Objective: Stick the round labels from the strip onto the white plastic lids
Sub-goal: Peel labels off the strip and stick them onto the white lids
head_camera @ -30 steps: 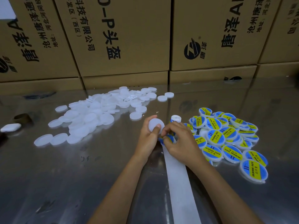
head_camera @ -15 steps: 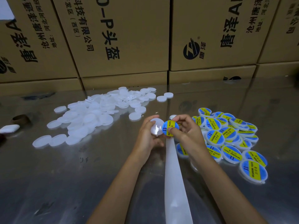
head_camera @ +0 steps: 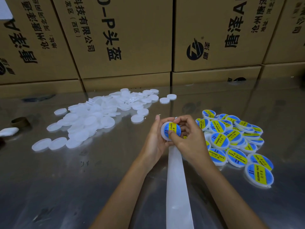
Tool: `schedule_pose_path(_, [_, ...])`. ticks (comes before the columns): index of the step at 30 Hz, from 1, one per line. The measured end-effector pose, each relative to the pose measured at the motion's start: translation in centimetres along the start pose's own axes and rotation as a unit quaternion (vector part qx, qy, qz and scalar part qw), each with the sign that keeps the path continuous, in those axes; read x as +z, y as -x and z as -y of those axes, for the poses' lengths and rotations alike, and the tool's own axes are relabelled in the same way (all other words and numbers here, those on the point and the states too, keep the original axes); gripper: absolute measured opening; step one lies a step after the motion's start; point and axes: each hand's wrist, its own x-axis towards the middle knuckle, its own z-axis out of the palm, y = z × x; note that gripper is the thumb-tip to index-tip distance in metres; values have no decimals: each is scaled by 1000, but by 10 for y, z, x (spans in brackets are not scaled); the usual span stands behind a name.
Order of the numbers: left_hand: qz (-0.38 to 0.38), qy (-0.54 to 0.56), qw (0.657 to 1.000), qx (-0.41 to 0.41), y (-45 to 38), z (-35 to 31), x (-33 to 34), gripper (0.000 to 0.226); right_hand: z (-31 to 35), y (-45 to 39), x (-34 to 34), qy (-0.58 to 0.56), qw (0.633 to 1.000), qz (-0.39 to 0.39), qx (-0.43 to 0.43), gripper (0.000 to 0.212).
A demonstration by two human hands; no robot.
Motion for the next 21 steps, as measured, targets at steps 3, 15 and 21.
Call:
schedule_pose_path(3, [0, -1, 1000, 2, 1, 1, 1, 54, -1, 0, 0, 10, 1000, 2, 1, 36])
schedule_pose_path(15, [-2, -24, 1000, -3, 1, 2, 3, 50, -4, 1, 1, 137, 987, -26, -81, 25])
schedule_pose_path(21, [-6, 75, 997, -2, 0, -4, 0, 45, -10, -2, -5, 166, 984, -56, -41, 58])
